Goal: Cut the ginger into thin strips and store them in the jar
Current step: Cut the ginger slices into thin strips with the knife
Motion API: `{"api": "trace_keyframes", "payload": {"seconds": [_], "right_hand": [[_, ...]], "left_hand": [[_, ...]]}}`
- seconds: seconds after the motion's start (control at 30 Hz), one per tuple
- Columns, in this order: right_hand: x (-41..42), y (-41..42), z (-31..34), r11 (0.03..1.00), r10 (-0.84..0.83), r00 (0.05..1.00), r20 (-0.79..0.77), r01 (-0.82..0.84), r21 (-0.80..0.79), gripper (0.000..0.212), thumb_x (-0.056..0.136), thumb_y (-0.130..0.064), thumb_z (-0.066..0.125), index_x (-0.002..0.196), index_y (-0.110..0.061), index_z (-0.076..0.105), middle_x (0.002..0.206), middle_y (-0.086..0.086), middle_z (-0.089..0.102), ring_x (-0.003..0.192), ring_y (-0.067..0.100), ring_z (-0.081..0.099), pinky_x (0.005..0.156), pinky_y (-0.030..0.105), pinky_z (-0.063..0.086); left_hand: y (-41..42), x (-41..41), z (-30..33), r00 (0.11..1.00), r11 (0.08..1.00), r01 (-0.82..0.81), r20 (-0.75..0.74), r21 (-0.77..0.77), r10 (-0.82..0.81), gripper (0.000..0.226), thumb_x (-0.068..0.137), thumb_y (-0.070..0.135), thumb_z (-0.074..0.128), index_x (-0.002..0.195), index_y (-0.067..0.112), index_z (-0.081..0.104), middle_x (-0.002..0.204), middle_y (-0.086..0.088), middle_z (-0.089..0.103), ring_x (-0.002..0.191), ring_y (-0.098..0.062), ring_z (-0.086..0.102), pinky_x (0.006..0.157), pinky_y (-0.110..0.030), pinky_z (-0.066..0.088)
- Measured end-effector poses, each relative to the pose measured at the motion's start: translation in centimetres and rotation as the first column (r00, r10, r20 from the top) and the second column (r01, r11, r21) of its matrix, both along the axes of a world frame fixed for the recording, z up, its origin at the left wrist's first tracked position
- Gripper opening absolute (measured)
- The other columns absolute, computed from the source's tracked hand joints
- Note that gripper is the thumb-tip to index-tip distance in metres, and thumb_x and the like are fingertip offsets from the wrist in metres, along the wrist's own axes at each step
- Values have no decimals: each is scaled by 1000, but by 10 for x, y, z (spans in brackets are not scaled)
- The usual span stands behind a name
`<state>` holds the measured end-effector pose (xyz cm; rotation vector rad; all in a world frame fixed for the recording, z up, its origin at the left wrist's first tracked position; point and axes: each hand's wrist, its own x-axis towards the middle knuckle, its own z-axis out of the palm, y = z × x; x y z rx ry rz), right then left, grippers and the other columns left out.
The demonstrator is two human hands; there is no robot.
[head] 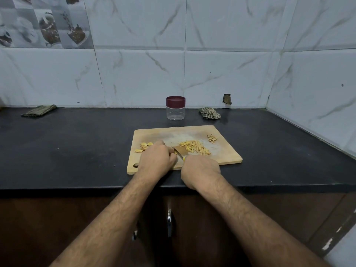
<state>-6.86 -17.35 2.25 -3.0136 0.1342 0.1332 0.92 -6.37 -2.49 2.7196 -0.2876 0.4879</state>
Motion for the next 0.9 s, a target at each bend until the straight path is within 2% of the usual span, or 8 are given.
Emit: {"api": "trace_keyframes", "payload": {"seconds": [0.2, 0.33, 0.47, 0.57, 0.7, 0.9], "right_hand": [[-13, -12, -10, 999, -31, 999, -17, 32, 40, 21, 97, -18, 51, 117, -18, 58, 110, 4, 61, 88, 23, 54, 72, 35, 46], [-20, -17, -13, 998, -33, 999, 14, 32, 49, 18, 101, -25, 48, 113, -17, 59, 101, 2, 59, 87, 21, 55, 70, 35, 44], [-13, -15, -9, 997, -29, 998, 55, 25, 71, 19, 100, -24, 45, 113, -17, 58, 103, 3, 59, 86, 22, 53, 69, 34, 42], [-6, -11, -6, 997, -15, 999, 51, 11, 75, 22, 101, -25, 44, 115, -17, 58, 110, 4, 62, 88, 22, 51, 72, 34, 42], [1, -7, -6, 997, -11, 1000, 12, 10, 74, 24, 101, -24, 44, 118, -16, 58, 112, 4, 62, 88, 23, 51, 73, 34, 42], [7, -3, -1, 999, 12, 1000, -26, -11, 35, 28, 99, -18, 44, 122, -15, 58, 120, 6, 61, 93, 23, 51, 76, 34, 43]], "left_hand": [[-1, -6, 3, 1000, 1000, -12, 28, -8, 12, 34, 90, 27, 49, 111, 23, 75, 103, -3, 60, 93, -23, 61, 70, -30, 42], [-2, -8, 4, 1000, 1000, -29, 2, 0, 29, 32, 86, 25, 49, 103, 21, 77, 90, -3, 71, 79, -22, 60, 63, -28, 43], [-3, -10, 5, 999, 999, -46, -5, 17, 46, 28, 86, 25, 50, 93, 19, 77, 69, 1, 60, 68, -20, 52, 58, -29, 37], [-3, -10, 5, 999, 998, -52, -12, 25, 52, 27, 84, 25, 50, 87, 19, 75, 60, 4, 52, 65, -21, 52, 56, -29, 37], [-1, -7, 3, 1000, 999, -26, -9, 28, 26, 29, 83, 26, 49, 90, 21, 77, 65, 1, 58, 68, -24, 56, 61, -30, 46], [0, -4, 0, 1000, 1000, -8, -3, 16, 8, 31, 83, 24, 49, 96, 22, 77, 78, -2, 71, 73, -25, 61, 64, -31, 49]]}}
